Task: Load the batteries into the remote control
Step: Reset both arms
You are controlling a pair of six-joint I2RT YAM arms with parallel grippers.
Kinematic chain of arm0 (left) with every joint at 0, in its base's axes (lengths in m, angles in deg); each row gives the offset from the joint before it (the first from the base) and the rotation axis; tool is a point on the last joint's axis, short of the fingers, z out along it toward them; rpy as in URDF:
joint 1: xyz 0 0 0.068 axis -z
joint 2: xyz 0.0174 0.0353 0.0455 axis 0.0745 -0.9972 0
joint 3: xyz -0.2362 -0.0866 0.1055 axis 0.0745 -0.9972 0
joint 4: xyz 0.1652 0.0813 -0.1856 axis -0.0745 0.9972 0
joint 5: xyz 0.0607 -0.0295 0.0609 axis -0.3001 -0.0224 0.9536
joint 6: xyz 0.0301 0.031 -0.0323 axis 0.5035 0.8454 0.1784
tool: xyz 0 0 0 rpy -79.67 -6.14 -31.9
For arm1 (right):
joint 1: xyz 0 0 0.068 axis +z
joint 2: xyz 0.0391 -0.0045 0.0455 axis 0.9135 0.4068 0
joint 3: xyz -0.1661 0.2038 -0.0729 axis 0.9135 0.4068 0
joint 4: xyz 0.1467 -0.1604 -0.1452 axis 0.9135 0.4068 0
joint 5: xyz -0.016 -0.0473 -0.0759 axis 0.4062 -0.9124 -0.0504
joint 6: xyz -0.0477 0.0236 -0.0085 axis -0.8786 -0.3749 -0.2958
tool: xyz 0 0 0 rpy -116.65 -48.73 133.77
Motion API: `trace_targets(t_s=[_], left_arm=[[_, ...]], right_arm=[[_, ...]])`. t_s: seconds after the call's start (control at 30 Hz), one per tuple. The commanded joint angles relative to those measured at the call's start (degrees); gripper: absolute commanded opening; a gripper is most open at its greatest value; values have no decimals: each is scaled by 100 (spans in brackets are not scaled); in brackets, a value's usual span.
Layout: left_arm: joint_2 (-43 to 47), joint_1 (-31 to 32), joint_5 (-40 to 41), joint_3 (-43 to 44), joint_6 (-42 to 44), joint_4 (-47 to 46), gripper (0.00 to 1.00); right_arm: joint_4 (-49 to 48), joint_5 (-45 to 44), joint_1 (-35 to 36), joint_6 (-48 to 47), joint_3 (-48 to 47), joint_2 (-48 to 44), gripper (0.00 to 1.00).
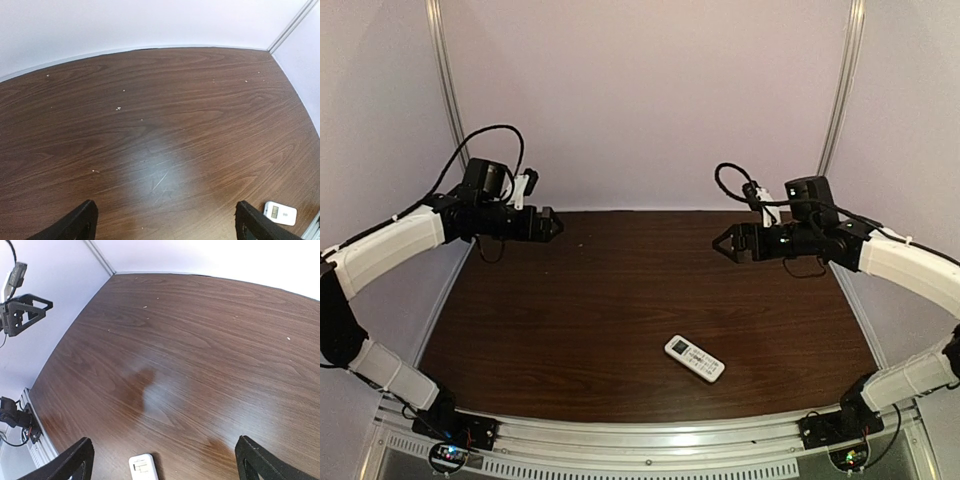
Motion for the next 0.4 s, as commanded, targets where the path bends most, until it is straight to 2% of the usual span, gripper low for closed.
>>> trace_targets(t_s=[0.0,0.17,0.37], left_arm=[[-57,-109,214,-409,-111,101,97],[22,-162,202,-1156,-477,-336,97],[75,-160,164,-1387,-562,-651,97]], right_arm=[[-705,263,-790,222,930,-639,100],[-1147,711,-1644,310,2011,-1094,100],[-1387,793,-1803,271,2312,-1041,100]])
